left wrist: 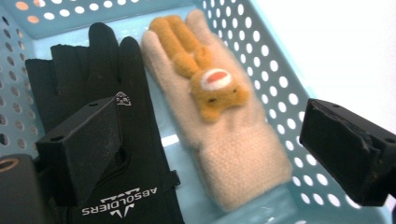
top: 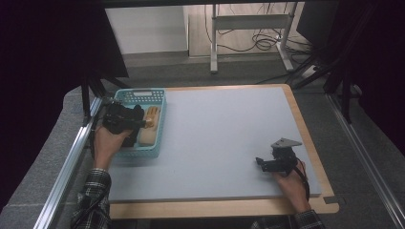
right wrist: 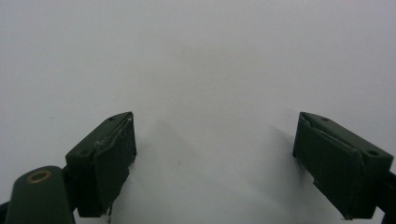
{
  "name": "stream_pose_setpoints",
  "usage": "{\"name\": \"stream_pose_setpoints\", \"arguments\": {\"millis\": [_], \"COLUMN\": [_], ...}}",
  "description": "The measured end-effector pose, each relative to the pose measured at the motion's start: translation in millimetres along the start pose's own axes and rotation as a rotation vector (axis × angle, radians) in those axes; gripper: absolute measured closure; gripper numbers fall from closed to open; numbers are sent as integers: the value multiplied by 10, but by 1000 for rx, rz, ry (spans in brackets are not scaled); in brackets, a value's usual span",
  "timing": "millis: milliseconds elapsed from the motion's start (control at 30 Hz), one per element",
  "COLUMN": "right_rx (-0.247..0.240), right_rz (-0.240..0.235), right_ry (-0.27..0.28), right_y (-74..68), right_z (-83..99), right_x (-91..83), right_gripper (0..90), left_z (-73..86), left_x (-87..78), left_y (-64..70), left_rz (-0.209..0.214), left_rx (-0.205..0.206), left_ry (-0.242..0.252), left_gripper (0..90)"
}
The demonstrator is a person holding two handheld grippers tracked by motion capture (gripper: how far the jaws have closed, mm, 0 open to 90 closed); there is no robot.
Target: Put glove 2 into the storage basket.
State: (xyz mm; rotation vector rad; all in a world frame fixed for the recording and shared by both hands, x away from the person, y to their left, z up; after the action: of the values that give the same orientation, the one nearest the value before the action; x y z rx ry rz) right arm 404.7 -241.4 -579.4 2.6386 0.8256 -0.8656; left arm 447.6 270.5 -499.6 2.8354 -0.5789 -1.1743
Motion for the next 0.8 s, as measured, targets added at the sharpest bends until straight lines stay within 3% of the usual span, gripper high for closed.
{"name": "stream_pose_setpoints", "arguments": {"millis": [100,333,800], "right_rx": [0,-1,-1], "right_rz": [0,1,0], "right_ry": [0,0,0], "right_y": [0,0,0], "right_z": [0,0,-1], "right_x": [0,0,1], "right_gripper": [130,130,131], "left_z": [-7,-9,-89], "left_x": [-19,-66,-153], "left_y": [38,151,456], "left_rz": [15,25,64], "left_rx": [1,48,119], "left_ry": [11,15,73], "left_gripper": [55,38,23]}}
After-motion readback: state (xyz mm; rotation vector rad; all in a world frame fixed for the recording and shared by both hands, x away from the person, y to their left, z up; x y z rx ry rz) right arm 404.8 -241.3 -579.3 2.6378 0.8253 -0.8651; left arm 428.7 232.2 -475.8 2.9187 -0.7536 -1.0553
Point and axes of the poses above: each handheld gripper's, and its own axes: x roughly forward along the jaws, z roughly out of its underside, y roughly to its right, the point moved 7 cm from there along x, roughly forward along the jaws, and after that the axes turned 6 degrees about y, right-handed, at the moved point
